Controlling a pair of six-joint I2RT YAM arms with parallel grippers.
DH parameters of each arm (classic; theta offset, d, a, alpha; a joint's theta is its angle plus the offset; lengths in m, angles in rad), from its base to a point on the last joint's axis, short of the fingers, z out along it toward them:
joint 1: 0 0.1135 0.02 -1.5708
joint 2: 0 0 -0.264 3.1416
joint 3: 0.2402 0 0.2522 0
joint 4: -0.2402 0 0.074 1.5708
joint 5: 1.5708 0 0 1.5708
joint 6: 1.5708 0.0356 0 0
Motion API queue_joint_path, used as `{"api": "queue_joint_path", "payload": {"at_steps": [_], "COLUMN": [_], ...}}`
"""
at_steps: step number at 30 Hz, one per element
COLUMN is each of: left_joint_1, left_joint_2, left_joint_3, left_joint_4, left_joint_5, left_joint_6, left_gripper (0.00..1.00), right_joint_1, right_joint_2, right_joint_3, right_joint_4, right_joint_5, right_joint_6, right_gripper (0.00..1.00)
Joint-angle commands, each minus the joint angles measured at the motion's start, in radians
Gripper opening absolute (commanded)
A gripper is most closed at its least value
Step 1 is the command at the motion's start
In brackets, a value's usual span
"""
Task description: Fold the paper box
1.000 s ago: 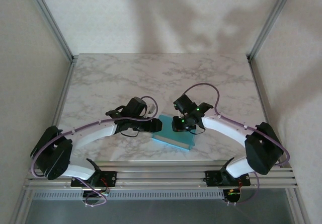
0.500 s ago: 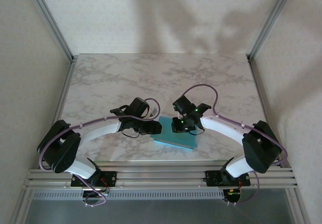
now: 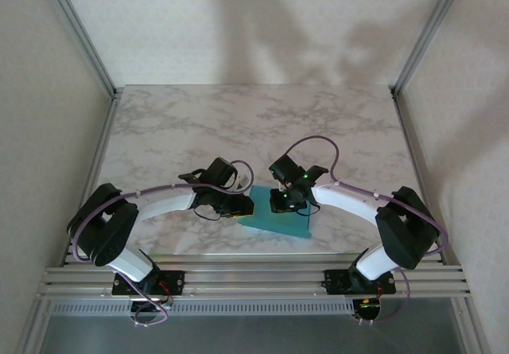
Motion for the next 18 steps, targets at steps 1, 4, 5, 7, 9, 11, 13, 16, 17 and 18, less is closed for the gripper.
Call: {"api": "queue_joint_path", "payload": {"at_steps": [1,4,5,7,9,11,13,16,17,18], "left_joint_1": [0.006,0.015,0.018,0.025,0.031,0.031,0.031,0.030,0.027,0.021], "left_joint_2": [-0.007,-0.024,-0.033,-0.045,-0.058,-0.067,-0.069,-0.075,-0.068,-0.060], "left_joint_3": [0.042,0.058,0.062,0.064,0.064,0.064,0.070,0.041,0.035,0.031], "left_joint_4": [-0.055,-0.098,-0.111,-0.126,-0.124,-0.117,-0.124,-0.038,-0.012,0.005], "left_joint_5": [-0.078,-0.108,-0.119,-0.126,-0.126,-0.109,-0.108,-0.024,0.001,0.010], "left_joint_6": [0.047,0.070,0.076,0.083,0.088,0.090,0.100,0.074,0.062,0.056], "left_gripper": [0.29,0.25,0.25,0.25,0.25,0.25,0.26,0.27,0.27,0.27], "right_joint_1": [0.020,0.022,0.023,0.026,0.027,0.028,0.030,0.036,0.038,0.042], "right_joint_2": [0.019,0.028,0.031,0.036,0.041,0.046,0.053,0.064,0.066,0.068], "right_joint_3": [-0.013,-0.014,-0.014,-0.016,-0.014,-0.013,-0.008,-0.007,-0.005,-0.007], "right_joint_4": [0.011,0.008,0.006,0.005,0.003,0.005,-0.001,0.004,0.005,0.008], "right_joint_5": [0.004,0.013,0.017,0.024,0.029,0.031,0.040,0.045,0.048,0.054], "right_joint_6": [0.013,0.012,0.012,0.010,0.010,0.008,0.008,0.010,0.010,0.013], "right_gripper": [0.21,0.21,0.21,0.20,0.20,0.19,0.19,0.19,0.19,0.19]}}
